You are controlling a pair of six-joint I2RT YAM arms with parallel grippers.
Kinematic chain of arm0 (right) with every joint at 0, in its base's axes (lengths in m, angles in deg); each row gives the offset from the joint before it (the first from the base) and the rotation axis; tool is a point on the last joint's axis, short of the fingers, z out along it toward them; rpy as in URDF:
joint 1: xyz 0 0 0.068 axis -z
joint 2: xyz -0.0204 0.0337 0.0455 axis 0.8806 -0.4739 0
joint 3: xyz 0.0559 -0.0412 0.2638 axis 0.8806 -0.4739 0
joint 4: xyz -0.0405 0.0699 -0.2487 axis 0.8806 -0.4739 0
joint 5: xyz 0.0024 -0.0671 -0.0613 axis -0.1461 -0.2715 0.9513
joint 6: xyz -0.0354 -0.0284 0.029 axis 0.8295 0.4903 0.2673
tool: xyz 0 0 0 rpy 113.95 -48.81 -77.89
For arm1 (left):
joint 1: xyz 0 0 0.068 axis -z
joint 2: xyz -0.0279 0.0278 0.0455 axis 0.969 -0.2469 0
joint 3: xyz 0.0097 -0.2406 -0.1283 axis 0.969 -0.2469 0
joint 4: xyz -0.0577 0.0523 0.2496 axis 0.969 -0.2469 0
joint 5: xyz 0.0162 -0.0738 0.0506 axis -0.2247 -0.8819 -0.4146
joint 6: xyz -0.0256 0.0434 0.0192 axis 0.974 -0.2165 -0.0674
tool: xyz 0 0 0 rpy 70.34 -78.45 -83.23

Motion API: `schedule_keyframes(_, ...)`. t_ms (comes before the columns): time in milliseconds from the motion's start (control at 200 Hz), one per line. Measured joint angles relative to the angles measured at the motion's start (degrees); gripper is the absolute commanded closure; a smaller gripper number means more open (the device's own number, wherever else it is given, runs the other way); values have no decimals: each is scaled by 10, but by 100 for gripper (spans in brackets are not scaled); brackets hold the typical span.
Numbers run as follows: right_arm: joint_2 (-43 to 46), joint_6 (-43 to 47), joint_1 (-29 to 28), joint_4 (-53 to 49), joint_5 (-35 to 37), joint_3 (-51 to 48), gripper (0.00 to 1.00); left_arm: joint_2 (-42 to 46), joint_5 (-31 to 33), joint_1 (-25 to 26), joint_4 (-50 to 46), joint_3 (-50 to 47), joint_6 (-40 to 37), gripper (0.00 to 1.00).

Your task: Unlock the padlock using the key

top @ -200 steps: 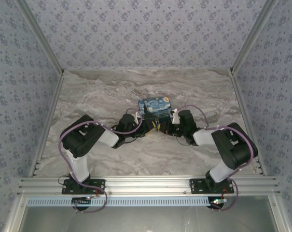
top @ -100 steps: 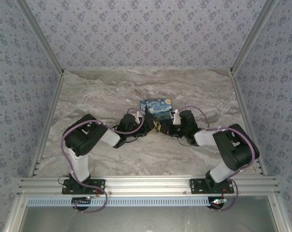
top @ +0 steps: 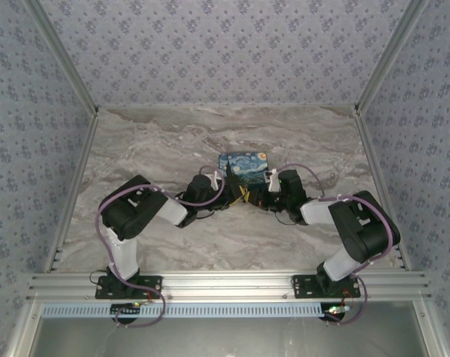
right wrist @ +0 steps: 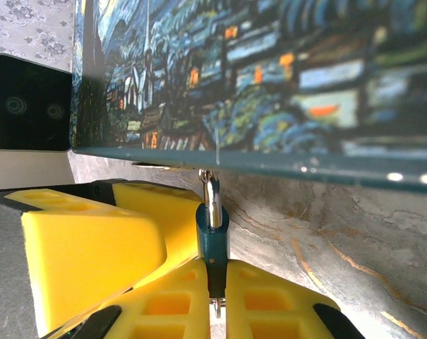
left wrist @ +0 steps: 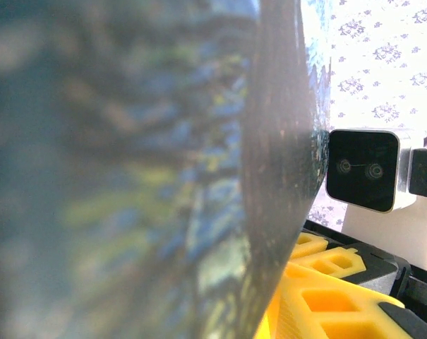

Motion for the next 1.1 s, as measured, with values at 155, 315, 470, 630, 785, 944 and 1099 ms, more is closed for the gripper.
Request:
schedule_keyframes(155,0,-8,4,4,-1,0,88,-13,0,0,2,4,6,59)
schedule_keyframes(315,0,-9,4,4,-1,0,88,-16,0,0,2,5,10,61)
schedule_keyframes(470,0,-13,4,8,-1,0,88,-17,0,1,1,11,16,63)
schedule_keyframes(630,-1,-19,4,14,0,0,88,-17,0,4,3,20,26,63)
schedule_keyframes(785,-6,-22,4,23,1,0,88,-24,2,5,9,23,41,64)
schedule_keyframes(944,-9,-23,5,29,7,0,85,-38,12,6,24,26,63,74)
schedule_keyframes(1099,-10,-23,5,30,12,0,82,-40,16,7,27,26,75,83)
